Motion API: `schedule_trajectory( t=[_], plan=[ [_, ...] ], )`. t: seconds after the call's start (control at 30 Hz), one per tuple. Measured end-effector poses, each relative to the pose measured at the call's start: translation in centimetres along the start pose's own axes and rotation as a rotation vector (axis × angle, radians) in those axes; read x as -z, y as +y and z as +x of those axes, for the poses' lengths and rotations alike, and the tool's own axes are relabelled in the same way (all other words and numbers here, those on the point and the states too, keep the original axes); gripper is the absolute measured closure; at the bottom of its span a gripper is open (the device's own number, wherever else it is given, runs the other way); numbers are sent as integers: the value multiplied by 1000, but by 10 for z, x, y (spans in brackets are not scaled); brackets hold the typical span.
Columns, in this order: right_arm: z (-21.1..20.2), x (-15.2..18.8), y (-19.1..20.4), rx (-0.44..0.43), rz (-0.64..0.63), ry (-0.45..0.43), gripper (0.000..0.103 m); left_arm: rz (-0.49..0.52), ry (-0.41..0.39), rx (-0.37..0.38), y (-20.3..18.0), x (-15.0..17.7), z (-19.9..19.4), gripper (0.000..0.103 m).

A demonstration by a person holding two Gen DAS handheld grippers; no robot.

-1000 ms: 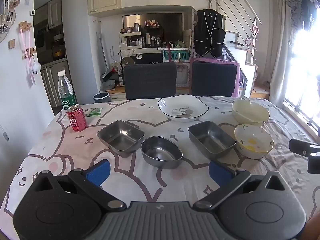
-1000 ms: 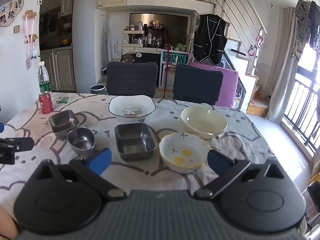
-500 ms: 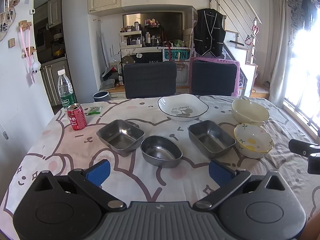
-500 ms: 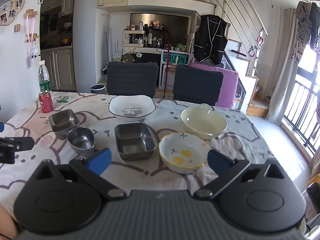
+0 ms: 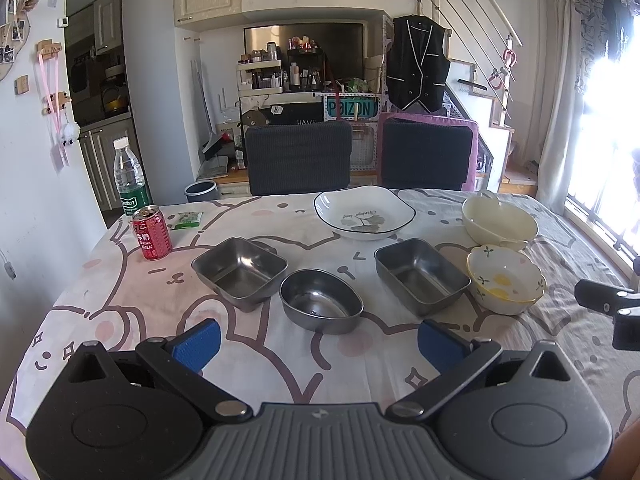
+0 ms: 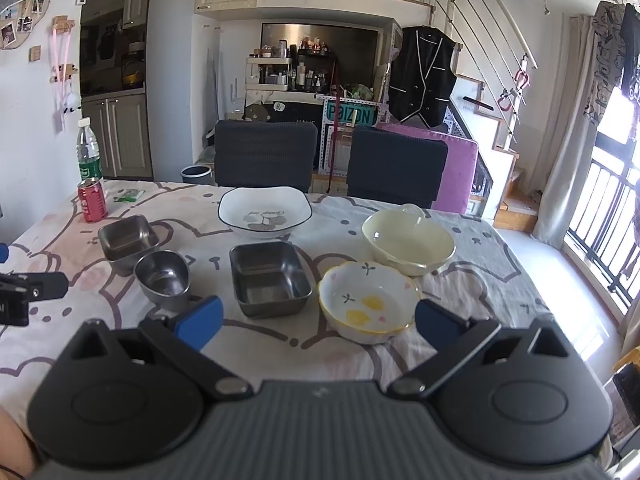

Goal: Organize plates and bowls

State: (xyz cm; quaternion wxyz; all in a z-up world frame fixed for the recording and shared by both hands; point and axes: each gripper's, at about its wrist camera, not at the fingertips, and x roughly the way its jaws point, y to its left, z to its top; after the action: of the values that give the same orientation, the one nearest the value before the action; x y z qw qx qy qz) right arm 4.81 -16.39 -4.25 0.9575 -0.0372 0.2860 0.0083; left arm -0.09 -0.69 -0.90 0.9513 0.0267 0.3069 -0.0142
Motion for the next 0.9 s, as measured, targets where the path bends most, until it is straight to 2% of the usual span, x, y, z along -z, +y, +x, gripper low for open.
schedule_trajectory(
  t=[0.9],
  plan=[
    [3,0,0,-1,-1,10,0,-5,12,6,-1,3,1,0]
  ],
)
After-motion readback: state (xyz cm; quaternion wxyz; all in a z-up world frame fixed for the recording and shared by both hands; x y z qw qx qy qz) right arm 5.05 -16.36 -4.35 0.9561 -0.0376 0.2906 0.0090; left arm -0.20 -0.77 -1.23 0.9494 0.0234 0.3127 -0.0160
